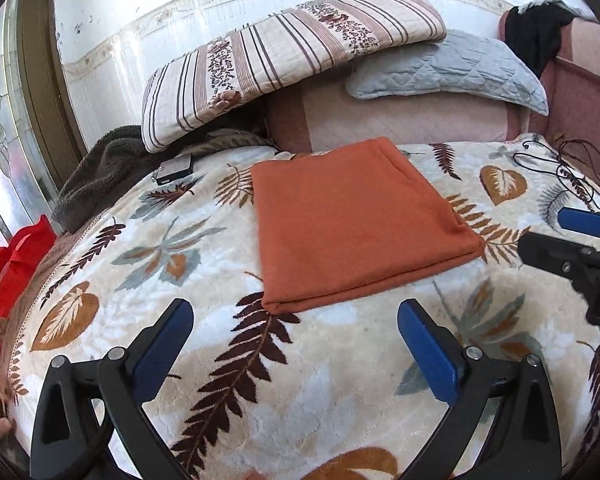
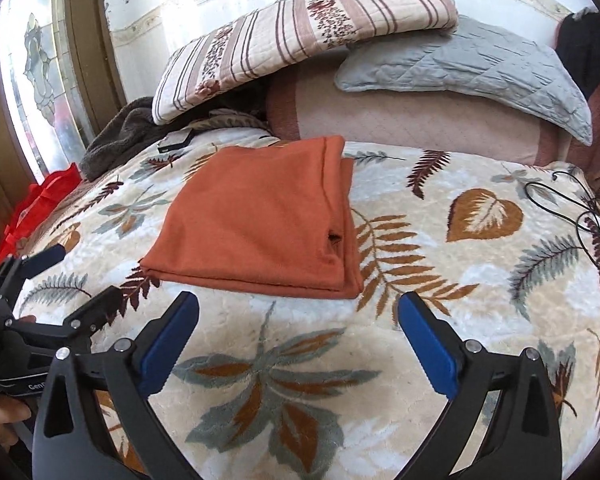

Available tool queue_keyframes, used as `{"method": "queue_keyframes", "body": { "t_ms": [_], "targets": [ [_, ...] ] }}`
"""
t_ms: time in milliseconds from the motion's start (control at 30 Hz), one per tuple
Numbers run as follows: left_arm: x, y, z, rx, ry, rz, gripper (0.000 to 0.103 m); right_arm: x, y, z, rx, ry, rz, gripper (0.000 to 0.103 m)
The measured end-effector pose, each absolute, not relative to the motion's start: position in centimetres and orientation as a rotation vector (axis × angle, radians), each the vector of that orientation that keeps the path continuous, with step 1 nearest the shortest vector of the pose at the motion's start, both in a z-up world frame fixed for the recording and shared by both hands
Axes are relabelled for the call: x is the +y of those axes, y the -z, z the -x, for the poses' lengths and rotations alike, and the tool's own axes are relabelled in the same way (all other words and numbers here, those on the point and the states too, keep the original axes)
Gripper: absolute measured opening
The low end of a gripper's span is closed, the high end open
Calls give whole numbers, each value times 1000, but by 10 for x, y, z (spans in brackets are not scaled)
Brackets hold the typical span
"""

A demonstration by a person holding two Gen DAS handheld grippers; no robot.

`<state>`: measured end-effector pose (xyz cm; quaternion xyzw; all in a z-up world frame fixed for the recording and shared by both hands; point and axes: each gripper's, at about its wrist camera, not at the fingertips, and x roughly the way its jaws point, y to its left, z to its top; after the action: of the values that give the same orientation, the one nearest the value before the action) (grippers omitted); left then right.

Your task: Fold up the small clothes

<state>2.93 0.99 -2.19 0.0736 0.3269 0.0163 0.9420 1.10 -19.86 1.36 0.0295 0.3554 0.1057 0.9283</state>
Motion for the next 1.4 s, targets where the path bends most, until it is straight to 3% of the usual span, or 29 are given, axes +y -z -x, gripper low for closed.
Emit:
{"method": "queue_keyframes", "body": {
  "t_ms": [1400],
  "targets": [
    [22,-16,-7,661,-14,-101,103,-191,-53,14,710,-185,-12,103]
  ]
}}
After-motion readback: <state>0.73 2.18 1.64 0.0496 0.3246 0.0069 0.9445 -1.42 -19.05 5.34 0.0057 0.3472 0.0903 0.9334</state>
